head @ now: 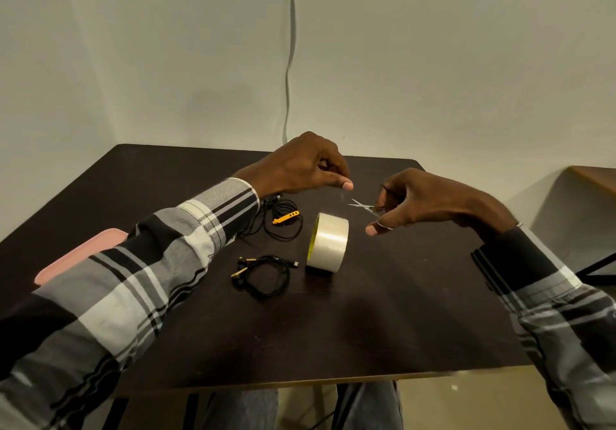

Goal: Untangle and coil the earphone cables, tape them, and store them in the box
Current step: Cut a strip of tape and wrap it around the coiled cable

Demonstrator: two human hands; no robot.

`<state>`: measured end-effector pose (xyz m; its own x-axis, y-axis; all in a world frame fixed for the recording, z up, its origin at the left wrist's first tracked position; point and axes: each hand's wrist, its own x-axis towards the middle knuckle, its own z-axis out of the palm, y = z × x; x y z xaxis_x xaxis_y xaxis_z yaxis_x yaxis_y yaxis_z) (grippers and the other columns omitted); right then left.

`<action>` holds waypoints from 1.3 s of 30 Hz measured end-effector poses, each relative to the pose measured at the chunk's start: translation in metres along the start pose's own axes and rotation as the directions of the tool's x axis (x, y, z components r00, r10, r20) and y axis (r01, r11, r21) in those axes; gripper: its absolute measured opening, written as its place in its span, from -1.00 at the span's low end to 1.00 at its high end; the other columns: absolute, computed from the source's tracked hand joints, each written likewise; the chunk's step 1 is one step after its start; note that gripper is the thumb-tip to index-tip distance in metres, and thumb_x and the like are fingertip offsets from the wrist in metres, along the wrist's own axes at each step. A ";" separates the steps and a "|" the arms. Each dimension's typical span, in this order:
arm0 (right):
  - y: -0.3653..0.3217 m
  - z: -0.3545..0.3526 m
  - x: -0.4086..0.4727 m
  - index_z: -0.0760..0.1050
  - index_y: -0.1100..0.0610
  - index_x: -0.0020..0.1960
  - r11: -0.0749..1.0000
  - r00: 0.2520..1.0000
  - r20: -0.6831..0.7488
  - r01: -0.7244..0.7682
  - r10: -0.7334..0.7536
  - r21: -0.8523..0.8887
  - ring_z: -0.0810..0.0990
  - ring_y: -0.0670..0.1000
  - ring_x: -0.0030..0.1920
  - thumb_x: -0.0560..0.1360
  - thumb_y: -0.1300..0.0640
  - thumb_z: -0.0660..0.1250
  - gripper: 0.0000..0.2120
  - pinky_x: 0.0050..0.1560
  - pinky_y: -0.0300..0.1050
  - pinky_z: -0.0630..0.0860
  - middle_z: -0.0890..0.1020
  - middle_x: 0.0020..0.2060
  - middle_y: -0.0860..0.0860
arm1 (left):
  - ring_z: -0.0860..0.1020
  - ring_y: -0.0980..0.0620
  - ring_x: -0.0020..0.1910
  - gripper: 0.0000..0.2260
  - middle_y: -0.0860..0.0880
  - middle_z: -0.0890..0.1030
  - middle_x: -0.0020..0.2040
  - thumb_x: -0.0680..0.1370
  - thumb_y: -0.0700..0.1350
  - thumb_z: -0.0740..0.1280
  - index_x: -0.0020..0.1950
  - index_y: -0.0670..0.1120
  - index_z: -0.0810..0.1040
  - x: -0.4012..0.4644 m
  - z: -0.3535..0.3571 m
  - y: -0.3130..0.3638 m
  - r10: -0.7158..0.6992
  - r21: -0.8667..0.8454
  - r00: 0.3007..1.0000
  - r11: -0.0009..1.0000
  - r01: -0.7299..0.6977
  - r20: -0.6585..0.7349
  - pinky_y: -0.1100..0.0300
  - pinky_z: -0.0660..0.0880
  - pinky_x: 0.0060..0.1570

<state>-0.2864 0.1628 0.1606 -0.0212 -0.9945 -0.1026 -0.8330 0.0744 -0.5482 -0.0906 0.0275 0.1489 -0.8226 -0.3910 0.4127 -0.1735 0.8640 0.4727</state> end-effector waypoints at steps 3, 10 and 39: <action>-0.003 -0.003 0.005 0.61 0.12 -0.18 0.999 1.000 0.006 0.015 -0.015 -0.029 0.58 -0.02 -0.28 0.21 -0.14 0.65 -0.59 -0.21 -0.11 0.54 0.65 -0.34 -0.02 | 0.55 0.15 -0.23 -0.86 0.12 0.60 -0.25 0.42 0.04 0.52 -0.12 0.00 0.72 -0.001 0.001 -0.001 0.011 -0.009 1.000 1.000 -0.011 -0.001 0.24 0.45 -0.19; -0.004 -0.004 0.014 0.61 0.14 -0.17 0.993 0.995 0.026 0.098 -0.096 -0.064 0.64 0.14 -0.24 0.24 -0.01 0.65 -0.67 -0.19 -0.05 0.56 0.70 -0.30 0.08 | 0.56 0.15 -0.22 -0.85 0.11 0.61 -0.24 0.43 0.03 0.51 -0.11 -0.02 0.72 -0.004 -0.001 0.000 0.021 -0.018 1.000 1.000 -0.021 -0.012 0.25 0.49 -0.18; 0.005 0.021 0.012 0.60 0.18 -0.10 0.993 0.999 0.010 0.048 -0.049 0.104 0.58 -0.08 -0.32 0.31 -0.03 0.61 -0.65 -0.25 -0.09 0.64 0.63 -0.32 0.02 | 0.28 0.17 0.28 0.02 0.09 0.21 0.27 0.20 0.08 0.65 0.53 -0.01 0.18 -0.069 0.085 0.011 -0.483 -0.313 0.843 0.859 0.405 -0.237 0.19 0.36 0.27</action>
<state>-0.2796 0.1530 0.1392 0.0253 -0.9962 -0.0834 -0.7713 0.0337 -0.6356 -0.0813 0.0909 0.0591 -0.4815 -0.8221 0.3038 -0.3129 0.4850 0.8166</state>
